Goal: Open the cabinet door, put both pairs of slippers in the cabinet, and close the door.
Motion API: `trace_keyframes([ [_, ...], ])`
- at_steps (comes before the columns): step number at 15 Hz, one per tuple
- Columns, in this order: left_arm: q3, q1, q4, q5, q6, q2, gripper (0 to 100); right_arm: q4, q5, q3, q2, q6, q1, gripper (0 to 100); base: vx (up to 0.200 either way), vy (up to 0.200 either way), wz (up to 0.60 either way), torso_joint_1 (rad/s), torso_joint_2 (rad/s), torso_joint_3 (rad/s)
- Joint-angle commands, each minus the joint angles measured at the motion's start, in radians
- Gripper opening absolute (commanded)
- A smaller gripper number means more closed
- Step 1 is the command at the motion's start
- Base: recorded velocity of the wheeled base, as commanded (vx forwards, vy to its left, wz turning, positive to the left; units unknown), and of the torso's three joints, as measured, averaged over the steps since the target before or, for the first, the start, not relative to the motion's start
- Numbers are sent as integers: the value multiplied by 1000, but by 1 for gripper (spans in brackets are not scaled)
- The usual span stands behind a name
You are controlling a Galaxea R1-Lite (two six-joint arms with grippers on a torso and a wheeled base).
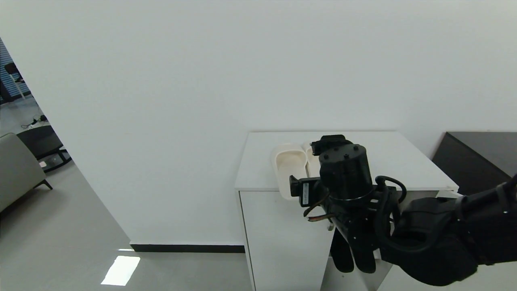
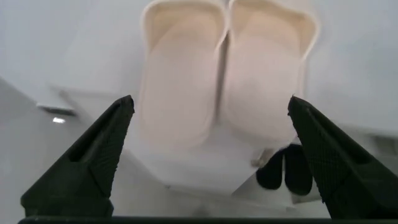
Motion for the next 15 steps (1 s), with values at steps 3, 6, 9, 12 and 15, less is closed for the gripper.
trace_keyframes([
  [3,0,0,0,0,-2,0,0,-93,5,-6,81,-65,-66,100,0,0,0,0,0,0],
  [6,0,0,0,2,-6,2,0,-105,13,-47,133,-72,-84,100,133,0,0,0,0,0],
  [9,0,0,0,2,-6,2,0,-102,26,-95,177,-75,-87,100,200,0,0,1,-3,1],
  [12,0,0,0,2,-6,2,0,-85,26,-168,225,-75,-107,100,0,0,0,0,0,0],
  [15,0,0,1,2,-6,2,0,-51,34,-222,254,-75,-122,100,0,0,0,0,0,0],
])
